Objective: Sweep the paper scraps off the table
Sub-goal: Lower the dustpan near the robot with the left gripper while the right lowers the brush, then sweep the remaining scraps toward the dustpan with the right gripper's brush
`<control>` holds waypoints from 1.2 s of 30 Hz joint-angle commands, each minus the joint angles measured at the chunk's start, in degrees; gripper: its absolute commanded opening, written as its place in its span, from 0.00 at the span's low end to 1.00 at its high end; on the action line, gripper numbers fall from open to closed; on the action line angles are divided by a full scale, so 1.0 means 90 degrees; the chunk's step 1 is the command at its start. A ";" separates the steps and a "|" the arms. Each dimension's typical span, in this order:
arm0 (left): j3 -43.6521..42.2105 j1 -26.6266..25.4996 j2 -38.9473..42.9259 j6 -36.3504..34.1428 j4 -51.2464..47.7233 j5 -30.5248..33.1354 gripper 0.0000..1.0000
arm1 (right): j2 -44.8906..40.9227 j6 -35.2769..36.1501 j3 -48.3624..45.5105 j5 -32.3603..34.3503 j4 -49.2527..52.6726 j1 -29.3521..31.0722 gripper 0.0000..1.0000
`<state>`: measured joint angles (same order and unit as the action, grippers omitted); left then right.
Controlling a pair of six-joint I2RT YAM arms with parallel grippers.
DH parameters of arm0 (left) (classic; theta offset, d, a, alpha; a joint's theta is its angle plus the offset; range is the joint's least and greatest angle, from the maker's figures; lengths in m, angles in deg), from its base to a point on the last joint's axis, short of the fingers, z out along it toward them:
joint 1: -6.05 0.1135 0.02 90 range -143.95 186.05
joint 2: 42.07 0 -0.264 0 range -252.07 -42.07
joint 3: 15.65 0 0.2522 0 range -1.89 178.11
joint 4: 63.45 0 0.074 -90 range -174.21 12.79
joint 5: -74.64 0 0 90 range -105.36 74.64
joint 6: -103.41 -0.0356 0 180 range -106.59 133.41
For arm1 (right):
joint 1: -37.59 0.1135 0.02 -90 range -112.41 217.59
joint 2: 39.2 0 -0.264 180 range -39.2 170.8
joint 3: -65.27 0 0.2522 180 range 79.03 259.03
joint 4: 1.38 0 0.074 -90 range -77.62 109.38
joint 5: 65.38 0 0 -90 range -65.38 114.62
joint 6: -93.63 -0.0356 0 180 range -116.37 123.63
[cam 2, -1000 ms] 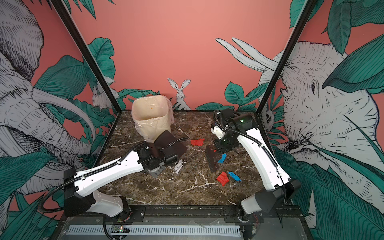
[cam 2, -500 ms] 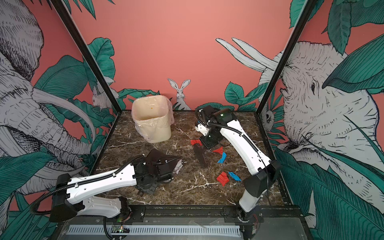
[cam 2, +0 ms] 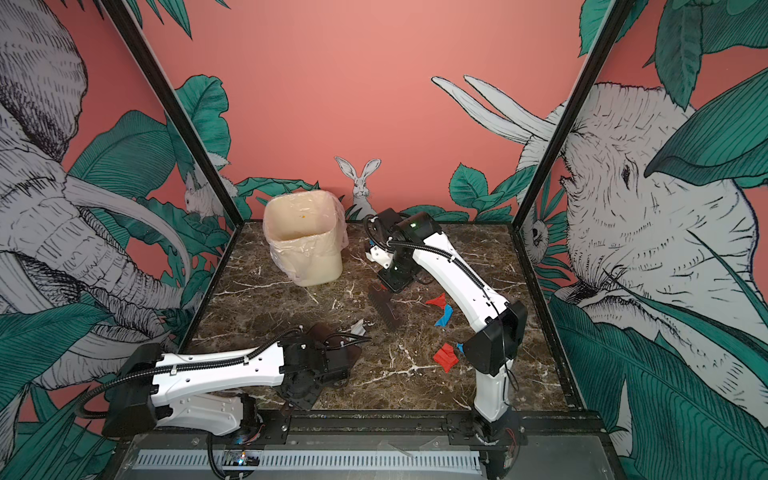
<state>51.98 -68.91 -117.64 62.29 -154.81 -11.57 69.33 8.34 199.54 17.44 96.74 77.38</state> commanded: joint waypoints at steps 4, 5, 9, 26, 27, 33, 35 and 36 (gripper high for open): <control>-0.0145 -0.0018 -0.0272 -0.0195 0.0235 -0.0070 0.00 | 0.0412 0.0131 0.0545 0.0552 0.0321 0.0346 0.00; -0.0159 -0.0018 -0.0313 -0.0235 0.0258 -0.0078 0.00 | 0.0468 0.0131 0.0624 0.0660 0.0352 0.0387 0.00; -0.0243 -0.0021 -0.0305 -0.0341 0.0354 -0.0118 0.00 | 0.0567 0.0140 0.0780 0.1019 0.0412 0.0516 0.00; -0.0134 -0.0021 -0.0337 -0.0725 0.0219 -0.0344 0.00 | 0.1060 0.0188 0.1143 0.1403 0.0480 0.1044 0.00; -0.0167 -0.0012 -0.0360 -0.0727 0.0232 -0.0343 0.00 | 0.1086 0.0188 0.1143 0.1412 0.0479 0.1063 0.00; -0.0231 -0.0020 -0.0300 -0.0661 0.0263 -0.0245 0.00 | 0.1144 0.0271 0.1118 0.1747 0.0463 0.1234 0.00; -0.0250 0.0002 -0.0267 -0.0669 0.0263 -0.0196 0.00 | 0.1156 0.0380 0.1054 0.1968 0.0427 0.1366 0.00; -0.0251 0.0022 -0.0258 -0.0675 0.0263 -0.0197 0.00 | 0.1172 0.0415 0.1030 0.2033 0.0410 0.1405 0.00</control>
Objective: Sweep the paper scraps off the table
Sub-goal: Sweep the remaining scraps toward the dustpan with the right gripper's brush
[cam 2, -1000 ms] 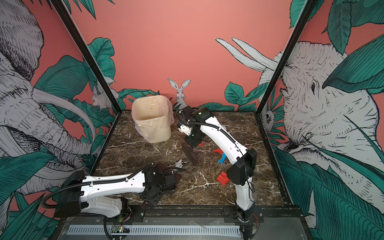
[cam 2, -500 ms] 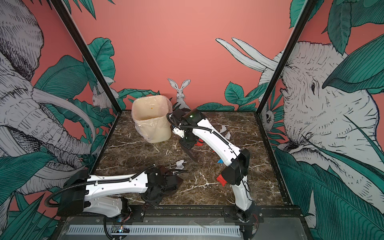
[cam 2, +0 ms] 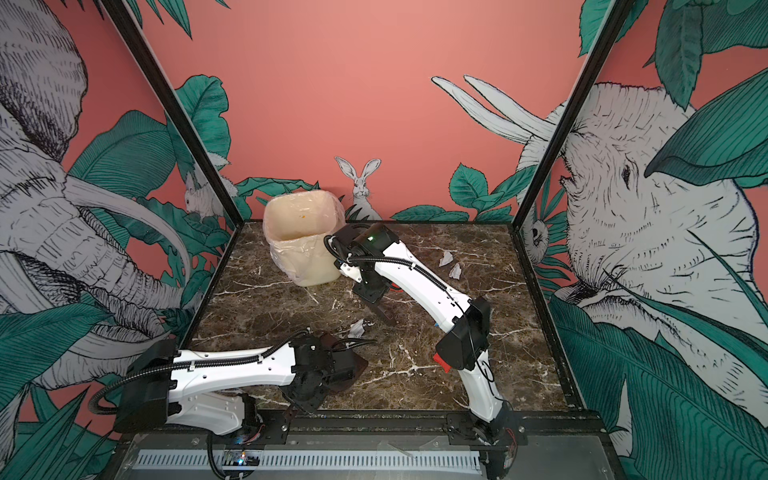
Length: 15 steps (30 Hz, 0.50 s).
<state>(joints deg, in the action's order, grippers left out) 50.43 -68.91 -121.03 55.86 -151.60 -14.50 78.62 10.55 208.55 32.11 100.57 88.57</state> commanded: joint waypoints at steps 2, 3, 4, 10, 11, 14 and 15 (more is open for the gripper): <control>-0.0105 0.0071 0.0140 0.0019 -0.0076 0.0109 0.00 | 0.0172 0.0215 0.0031 0.0419 -0.0013 0.0287 0.00; -0.0123 0.0096 0.0158 0.0004 -0.0051 0.0092 0.00 | 0.0201 0.0216 0.0060 0.0409 -0.0013 0.0332 0.00; -0.0149 0.0132 0.0186 -0.0014 -0.0028 0.0073 0.00 | 0.0216 0.0227 0.0081 0.0385 -0.0023 0.0383 0.00; -0.0295 0.0328 0.0325 -0.0108 0.0041 0.0088 0.00 | 0.0316 0.0252 0.0142 0.0091 0.0020 0.0674 0.00; -0.0330 0.0369 0.0350 -0.0122 0.0067 0.0099 0.00 | 0.0318 0.0257 0.0122 0.0059 0.0038 0.0726 0.00; -0.0369 0.0399 0.0342 -0.0151 0.0153 0.0098 0.00 | 0.0315 0.0257 0.0068 -0.0118 0.0074 0.0852 0.00; -0.0359 0.0399 0.0327 -0.0167 0.0165 0.0099 0.00 | 0.0302 0.0266 0.0046 -0.0186 0.0070 0.0891 0.00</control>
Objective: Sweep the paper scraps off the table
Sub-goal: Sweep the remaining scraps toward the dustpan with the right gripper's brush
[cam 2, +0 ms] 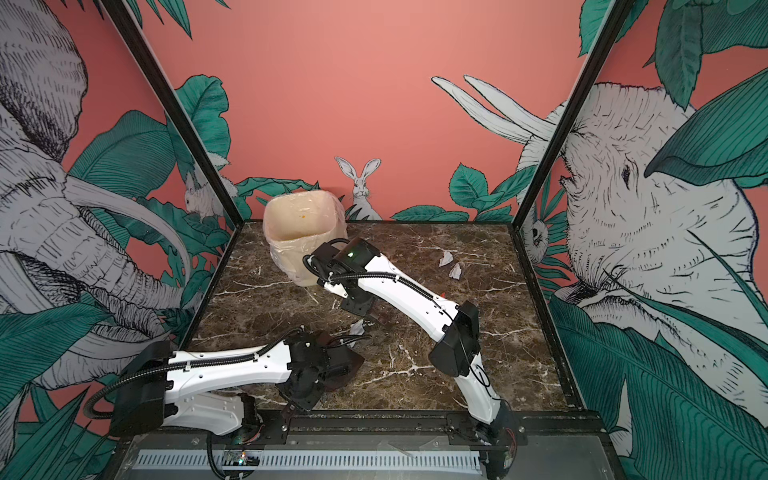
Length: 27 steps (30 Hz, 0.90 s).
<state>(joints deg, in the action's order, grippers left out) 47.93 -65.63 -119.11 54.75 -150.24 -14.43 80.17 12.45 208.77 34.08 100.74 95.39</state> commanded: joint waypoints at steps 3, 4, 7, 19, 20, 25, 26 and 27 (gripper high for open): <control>-0.0086 0.0035 0.0063 -0.0099 0.0017 0.0110 0.00 | 0.0043 0.0055 0.0008 -0.0750 0.0093 0.0237 0.00; -0.0077 0.0035 0.0054 -0.0116 0.0014 0.0128 0.00 | -0.0006 0.0048 0.0014 -0.0961 0.0101 0.0274 0.00; -0.0057 0.0066 0.0063 -0.0142 -0.0017 0.0187 0.00 | -0.0161 0.0009 0.0070 -0.1509 0.0117 0.0364 0.00; 0.0016 0.0074 0.0107 -0.0141 -0.0011 0.0450 0.00 | -0.0609 -0.0421 0.0458 -0.2252 0.0284 0.0248 0.00; 0.0012 0.0079 0.0102 -0.0144 -0.0001 0.0451 0.00 | -0.0624 -0.0495 0.0485 -0.2038 0.0301 0.0182 0.00; -0.0002 0.0074 0.0130 -0.0126 0.0029 0.0418 0.00 | -0.0796 -0.0733 0.0454 -0.1131 0.0305 -0.0240 0.00; -0.0004 0.0074 0.0141 -0.0135 0.0029 0.0442 0.00 | -0.0802 -0.0754 0.0447 -0.1001 0.0297 -0.0285 0.00; 0.0010 0.0080 0.0141 -0.0131 0.0018 0.0479 0.00 | -0.0803 -0.0760 0.0451 -0.0891 0.0297 -0.0324 0.00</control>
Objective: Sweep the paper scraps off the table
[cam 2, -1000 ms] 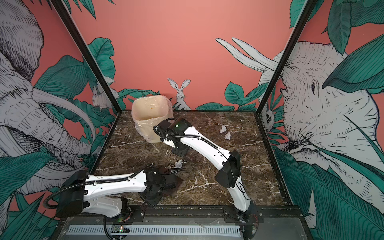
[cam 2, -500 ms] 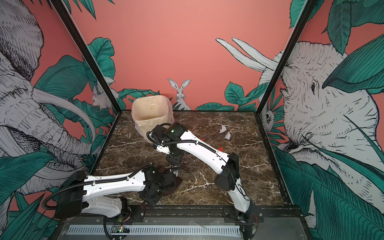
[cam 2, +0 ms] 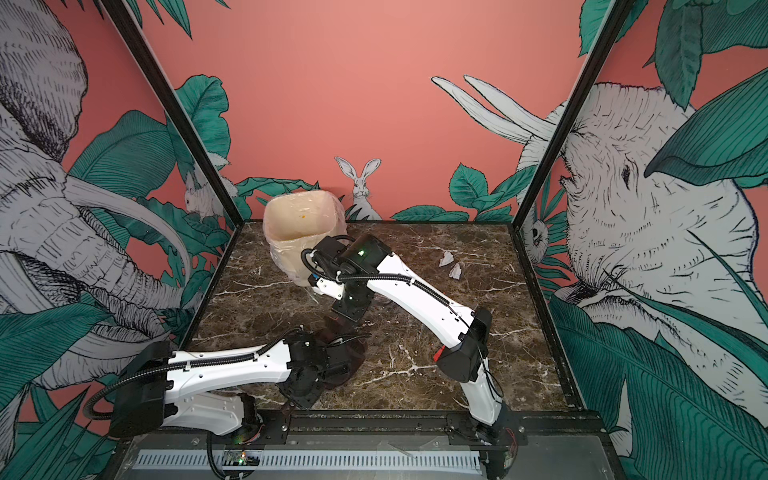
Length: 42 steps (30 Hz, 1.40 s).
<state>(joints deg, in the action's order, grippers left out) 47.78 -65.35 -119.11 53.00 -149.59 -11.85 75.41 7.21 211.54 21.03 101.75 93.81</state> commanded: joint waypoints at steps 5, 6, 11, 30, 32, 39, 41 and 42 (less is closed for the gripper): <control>0.0011 0.0042 0.0143 0.0083 -0.0005 0.0243 0.00 | -0.0245 -0.0270 0.0057 0.1117 0.0072 -0.0241 0.00; -0.0013 0.0042 0.0141 0.0088 0.0023 0.0243 0.00 | -0.0249 -0.0270 -0.0020 0.1222 -0.0002 -0.0264 0.00; -0.0023 0.0042 0.0035 0.0020 0.0049 0.0198 0.00 | -0.0021 -0.0159 -0.0105 0.1754 -0.0076 -0.0367 0.00; 0.0275 0.0574 0.0010 -0.0607 0.0161 -0.0045 0.00 | 0.1125 0.0583 0.0521 0.2391 -0.0157 0.0133 0.00; 0.0307 0.0579 -0.0029 -0.0665 0.0133 -0.0067 0.00 | 0.1092 0.0653 0.0365 0.2221 -0.0117 0.0228 0.00; 0.0423 0.0579 -0.0209 -0.0822 0.0045 0.0032 0.00 | 0.0837 0.0541 0.0685 0.0572 0.0107 0.0629 0.00; 0.0429 0.0579 -0.0230 -0.0823 0.0042 0.0045 0.00 | 0.0731 0.0390 0.0829 0.0221 0.0215 0.0666 0.00; 0.0421 0.0579 -0.0230 -0.0815 0.0051 0.0057 0.00 | 0.0662 0.0324 0.0844 0.0022 0.0270 0.0682 0.00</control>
<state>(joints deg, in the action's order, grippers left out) 50.38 -60.32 -121.21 46.14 -147.69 -12.25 84.52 12.14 217.33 31.76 100.26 98.97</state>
